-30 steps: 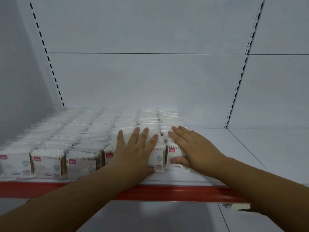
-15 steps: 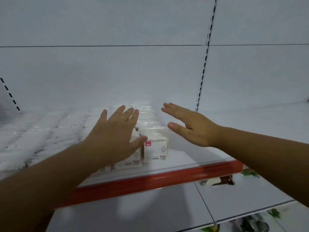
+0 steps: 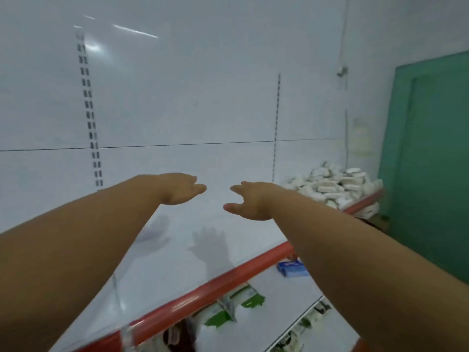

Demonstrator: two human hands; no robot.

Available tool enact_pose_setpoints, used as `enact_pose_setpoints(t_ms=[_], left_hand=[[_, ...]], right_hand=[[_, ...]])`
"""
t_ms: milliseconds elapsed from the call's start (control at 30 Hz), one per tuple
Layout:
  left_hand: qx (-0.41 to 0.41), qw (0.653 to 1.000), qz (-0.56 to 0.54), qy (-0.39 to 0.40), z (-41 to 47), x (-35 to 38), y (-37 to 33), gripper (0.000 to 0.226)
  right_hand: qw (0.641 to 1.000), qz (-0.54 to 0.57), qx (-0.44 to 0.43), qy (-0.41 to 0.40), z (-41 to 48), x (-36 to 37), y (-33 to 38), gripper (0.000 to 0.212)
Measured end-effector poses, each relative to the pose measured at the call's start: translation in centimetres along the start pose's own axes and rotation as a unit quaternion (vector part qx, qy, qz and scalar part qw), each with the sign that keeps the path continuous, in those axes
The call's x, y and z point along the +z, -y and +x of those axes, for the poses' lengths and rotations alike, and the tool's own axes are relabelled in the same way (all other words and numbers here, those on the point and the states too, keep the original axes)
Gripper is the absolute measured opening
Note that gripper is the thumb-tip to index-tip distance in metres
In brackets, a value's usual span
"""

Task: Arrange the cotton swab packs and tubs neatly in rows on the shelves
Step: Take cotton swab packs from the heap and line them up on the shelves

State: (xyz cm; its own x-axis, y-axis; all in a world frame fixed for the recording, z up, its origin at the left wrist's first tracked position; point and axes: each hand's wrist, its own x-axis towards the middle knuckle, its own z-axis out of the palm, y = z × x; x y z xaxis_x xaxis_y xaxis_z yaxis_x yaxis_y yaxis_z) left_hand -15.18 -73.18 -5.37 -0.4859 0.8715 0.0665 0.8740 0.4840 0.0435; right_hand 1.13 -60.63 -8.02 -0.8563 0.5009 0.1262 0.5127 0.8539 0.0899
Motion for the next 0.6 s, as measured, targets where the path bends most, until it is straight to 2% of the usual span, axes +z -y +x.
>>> enact_pose_setpoints(t_ms=[100,200,367,600], left_hand=[[0.057,0.998,-0.015,0.023,4.6,2.8,-7.7,0.066],[0.085,0.995,0.004,0.049,8.8,5.3,-12.7,0.068],[0.131,0.989,-0.013,0.062,16.4,8.0,-18.8,0.071],[0.209,0.977,-0.045,0.023,30.2,9.0,-24.9,0.064]], right_hand=[[1.000,-0.018,0.016,0.009,-2.4,1.2,-8.1,0.070],[0.997,-0.022,0.057,0.036,-4.4,3.0,-15.6,0.068],[0.990,-0.042,0.116,0.072,-4.6,5.6,-25.6,0.068],[0.982,-0.051,0.168,0.068,1.0,7.7,-36.9,0.068]])
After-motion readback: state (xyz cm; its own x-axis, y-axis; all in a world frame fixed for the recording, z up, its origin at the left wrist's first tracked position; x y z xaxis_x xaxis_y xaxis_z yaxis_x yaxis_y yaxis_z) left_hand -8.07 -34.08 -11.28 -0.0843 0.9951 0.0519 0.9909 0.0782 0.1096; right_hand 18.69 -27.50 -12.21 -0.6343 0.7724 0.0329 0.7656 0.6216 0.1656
